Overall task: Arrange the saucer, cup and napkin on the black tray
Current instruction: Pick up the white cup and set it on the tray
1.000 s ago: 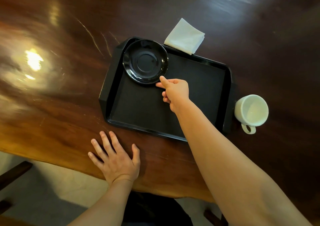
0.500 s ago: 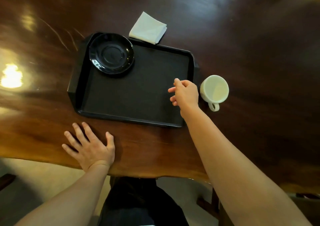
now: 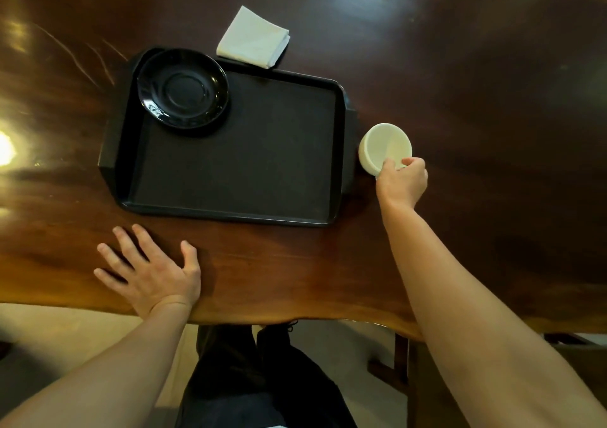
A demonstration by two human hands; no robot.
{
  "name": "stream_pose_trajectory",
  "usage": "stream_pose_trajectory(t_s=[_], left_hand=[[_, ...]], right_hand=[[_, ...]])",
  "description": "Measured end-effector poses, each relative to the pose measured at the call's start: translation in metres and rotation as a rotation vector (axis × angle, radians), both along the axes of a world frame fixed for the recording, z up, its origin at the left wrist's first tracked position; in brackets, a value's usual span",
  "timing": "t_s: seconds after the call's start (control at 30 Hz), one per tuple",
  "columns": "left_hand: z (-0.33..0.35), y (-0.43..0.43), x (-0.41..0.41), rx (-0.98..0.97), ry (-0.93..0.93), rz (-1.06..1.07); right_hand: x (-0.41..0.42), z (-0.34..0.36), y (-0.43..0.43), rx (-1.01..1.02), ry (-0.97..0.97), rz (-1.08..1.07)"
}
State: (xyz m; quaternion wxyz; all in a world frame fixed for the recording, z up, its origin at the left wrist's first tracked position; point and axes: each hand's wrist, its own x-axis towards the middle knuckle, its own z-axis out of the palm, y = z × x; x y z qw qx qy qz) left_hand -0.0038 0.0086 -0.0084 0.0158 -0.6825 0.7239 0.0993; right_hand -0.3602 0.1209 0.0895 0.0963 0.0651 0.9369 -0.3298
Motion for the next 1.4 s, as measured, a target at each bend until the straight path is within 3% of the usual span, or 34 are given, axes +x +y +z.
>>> stream_pose_trajectory(t_s=[0.13,0.43,0.63,0.87,1.1,1.4], left_hand=[[0.000,-0.001,0.001,-0.014,0.007,0.009],[0.000,0.000,-0.001,-0.024,0.024,0.010],[0.001,0.000,-0.001,-0.017,0.027,0.009],[0.000,0.000,0.000,-0.024,0.032,0.002],[-0.003,0.000,0.001,-0.020,0.034,0.001],[0.000,0.000,0.000,-0.011,0.005,0.012]], right_hand=[[-0.008,-0.008,0.005,0.002,-0.126,-0.090],[-0.003,-0.005,0.012,-0.468,-0.578,-0.280],[0.005,-0.004,0.010,-0.612,-0.714,-0.296],[0.007,0.008,-0.001,-0.669,-0.672,-0.390],[0.005,0.025,-0.020,-0.609,-0.511,-0.296],[0.022,0.041,-0.069,-0.588,-0.529,-0.136]])
